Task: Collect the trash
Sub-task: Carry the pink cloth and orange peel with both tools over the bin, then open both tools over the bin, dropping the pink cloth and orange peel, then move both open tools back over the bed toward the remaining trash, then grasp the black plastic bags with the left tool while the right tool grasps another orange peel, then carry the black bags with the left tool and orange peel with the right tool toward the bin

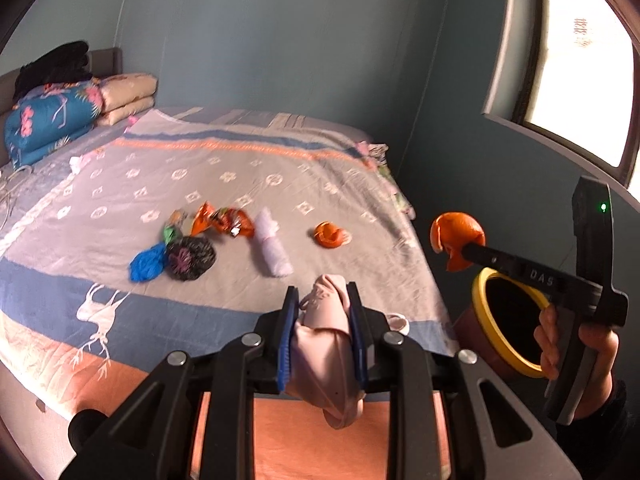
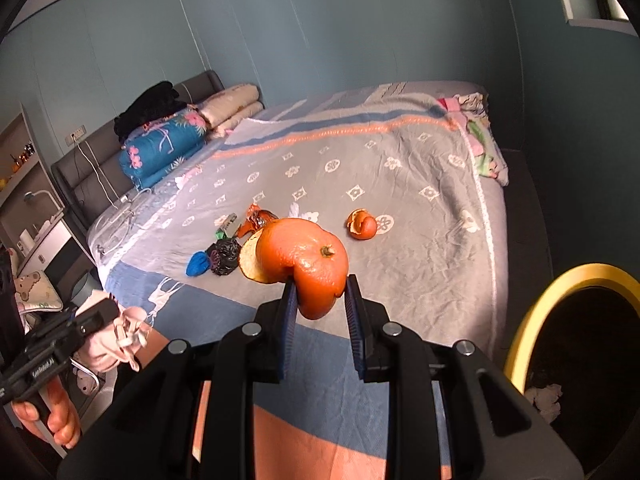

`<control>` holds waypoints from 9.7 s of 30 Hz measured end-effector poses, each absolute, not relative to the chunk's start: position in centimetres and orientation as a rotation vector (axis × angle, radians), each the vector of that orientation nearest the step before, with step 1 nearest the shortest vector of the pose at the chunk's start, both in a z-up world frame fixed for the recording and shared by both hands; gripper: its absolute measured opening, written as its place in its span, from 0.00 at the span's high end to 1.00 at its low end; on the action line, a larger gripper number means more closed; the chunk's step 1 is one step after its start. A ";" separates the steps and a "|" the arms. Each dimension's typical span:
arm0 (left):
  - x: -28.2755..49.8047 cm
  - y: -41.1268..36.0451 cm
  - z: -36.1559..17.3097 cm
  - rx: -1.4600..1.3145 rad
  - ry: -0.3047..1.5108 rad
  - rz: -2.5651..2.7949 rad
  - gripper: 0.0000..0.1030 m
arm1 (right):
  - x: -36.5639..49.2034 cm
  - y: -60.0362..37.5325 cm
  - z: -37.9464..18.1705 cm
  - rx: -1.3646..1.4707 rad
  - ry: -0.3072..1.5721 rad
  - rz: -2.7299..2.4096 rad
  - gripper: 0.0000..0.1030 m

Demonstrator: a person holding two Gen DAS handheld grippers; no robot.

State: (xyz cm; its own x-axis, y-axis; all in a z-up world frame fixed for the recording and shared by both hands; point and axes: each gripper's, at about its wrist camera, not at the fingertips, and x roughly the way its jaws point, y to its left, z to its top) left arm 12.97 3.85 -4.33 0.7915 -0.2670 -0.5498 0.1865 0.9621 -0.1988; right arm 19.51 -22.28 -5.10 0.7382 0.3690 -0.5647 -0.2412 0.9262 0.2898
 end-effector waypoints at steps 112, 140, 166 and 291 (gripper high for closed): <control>21.0 -21.9 -6.6 -0.044 0.672 -0.582 0.15 | 9.2 -47.4 -5.8 0.431 0.495 -0.270 0.36; 22.5 -5.7 -4.6 -0.161 0.592 -0.271 0.08 | 13.6 -35.8 -2.0 0.323 0.493 0.005 0.20; 27.6 6.9 -10.0 -0.206 0.614 0.031 0.08 | 24.1 -24.4 -4.7 0.292 0.578 0.177 0.20; 18.2 1.9 -2.0 -0.210 0.588 -0.156 0.81 | 17.9 -25.0 -3.7 0.184 0.641 0.180 0.70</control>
State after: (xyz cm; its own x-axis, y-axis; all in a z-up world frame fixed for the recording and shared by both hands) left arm 18.17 1.88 -2.04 0.8215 -0.2053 -0.5320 0.0861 0.9669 -0.2403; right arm 17.86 -25.01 -3.68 0.7872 0.2230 -0.5750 -0.1098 0.9681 0.2252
